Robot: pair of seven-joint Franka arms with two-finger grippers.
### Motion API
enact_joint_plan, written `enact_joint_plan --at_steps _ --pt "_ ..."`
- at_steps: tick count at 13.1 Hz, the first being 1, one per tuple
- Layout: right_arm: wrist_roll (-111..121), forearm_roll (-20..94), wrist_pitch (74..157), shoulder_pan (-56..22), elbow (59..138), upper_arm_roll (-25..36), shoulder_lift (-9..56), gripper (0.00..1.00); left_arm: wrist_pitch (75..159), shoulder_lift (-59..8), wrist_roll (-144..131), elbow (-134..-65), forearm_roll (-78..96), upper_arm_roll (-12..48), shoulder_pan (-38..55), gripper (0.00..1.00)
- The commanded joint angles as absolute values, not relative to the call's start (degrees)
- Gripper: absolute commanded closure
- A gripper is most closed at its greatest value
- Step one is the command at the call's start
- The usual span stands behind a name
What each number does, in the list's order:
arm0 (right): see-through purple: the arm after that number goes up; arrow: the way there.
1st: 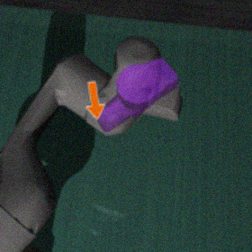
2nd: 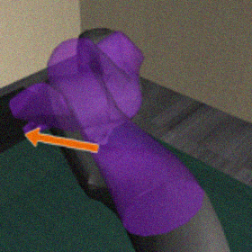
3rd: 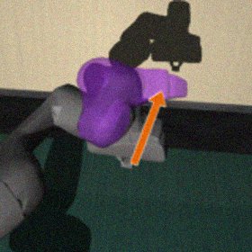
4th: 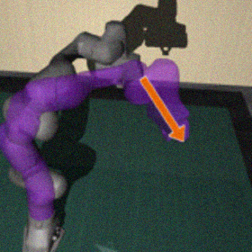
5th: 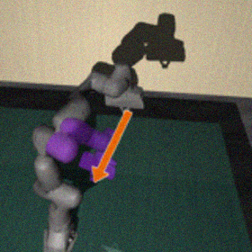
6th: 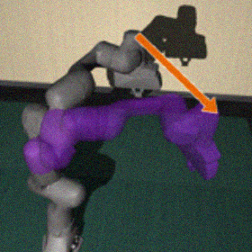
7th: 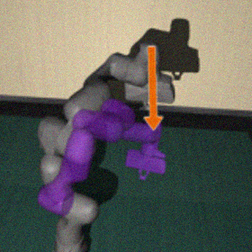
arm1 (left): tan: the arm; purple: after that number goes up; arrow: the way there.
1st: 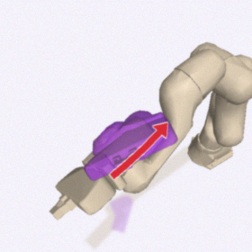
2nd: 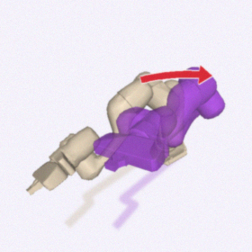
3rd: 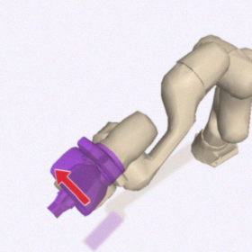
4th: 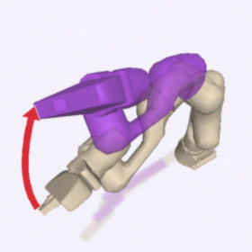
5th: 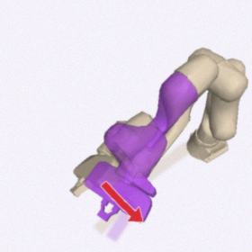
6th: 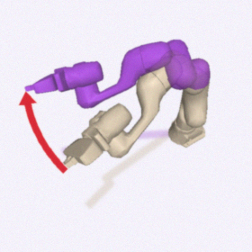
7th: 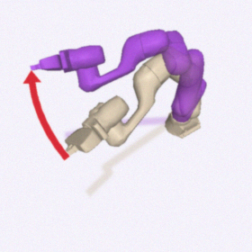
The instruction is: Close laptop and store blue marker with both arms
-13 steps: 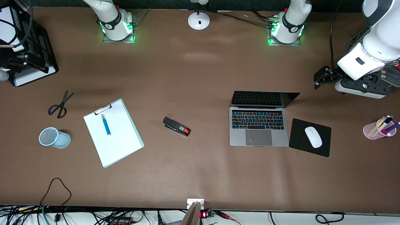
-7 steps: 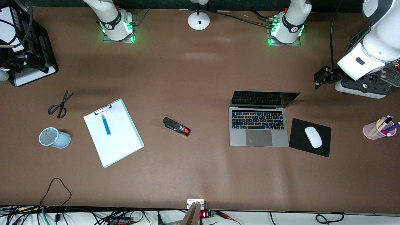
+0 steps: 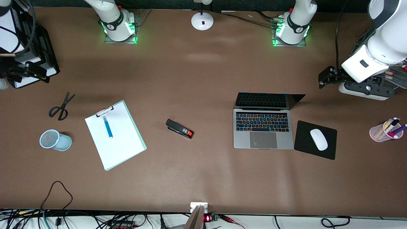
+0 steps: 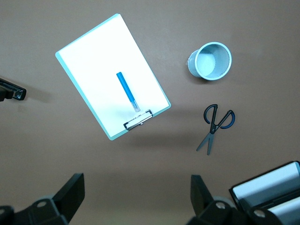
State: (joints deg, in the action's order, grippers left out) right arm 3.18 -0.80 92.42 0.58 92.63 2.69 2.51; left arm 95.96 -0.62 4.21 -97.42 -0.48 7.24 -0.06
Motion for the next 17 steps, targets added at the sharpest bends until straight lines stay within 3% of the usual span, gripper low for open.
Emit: enact_joint_plan --at_steps 1,5,6,7,8,9,11,13,17 --pt "3.43 -0.97 93.16 -0.34 92.37 2.46 5.87 0.00 92.55 -7.19 4.22 -88.97 -0.97 7.73 -0.09 0.00" --pt "3.25 -0.80 94.65 -2.72 92.29 2.46 11.50 0.00 91.85 -8.44 4.57 -88.33 -1.05 7.65 -0.27 0.00" --pt "3.51 -0.62 96.31 -2.72 92.29 2.46 13.17 0.00 92.02 -8.52 4.66 -88.33 -1.23 7.65 -0.18 0.06" --pt "3.60 -0.53 98.33 -2.72 92.29 2.46 14.75 0.00 91.93 -8.53 4.92 -88.59 -1.23 7.65 -0.26 0.13" --pt "3.69 -0.61 100.61 -2.99 92.29 2.20 16.59 0.00 91.93 -8.53 4.83 -88.51 -1.32 7.65 -0.26 0.42" --pt "3.69 -0.70 102.81 -3.60 92.29 2.20 18.53 0.00 91.93 -8.53 5.01 -88.33 -1.49 7.65 -0.09 0.59" --pt "3.69 -1.05 107.29 -4.48 92.29 2.20 22.13 0.00 91.41 -8.44 5.88 -88.94 -1.41 7.73 -0.44 0.69" --pt "4.04 -1.14 111.60 -5.01 92.37 2.20 25.47 0.00 91.76 -8.53 6.15 -88.59 -1.50 7.73 -0.53 0.94" --pt "6.50 -1.14 118.11 -6.24 92.37 2.20 30.58 0.00 91.76 -8.61 5.98 -88.68 -0.88 7.73 -0.53 1.00"
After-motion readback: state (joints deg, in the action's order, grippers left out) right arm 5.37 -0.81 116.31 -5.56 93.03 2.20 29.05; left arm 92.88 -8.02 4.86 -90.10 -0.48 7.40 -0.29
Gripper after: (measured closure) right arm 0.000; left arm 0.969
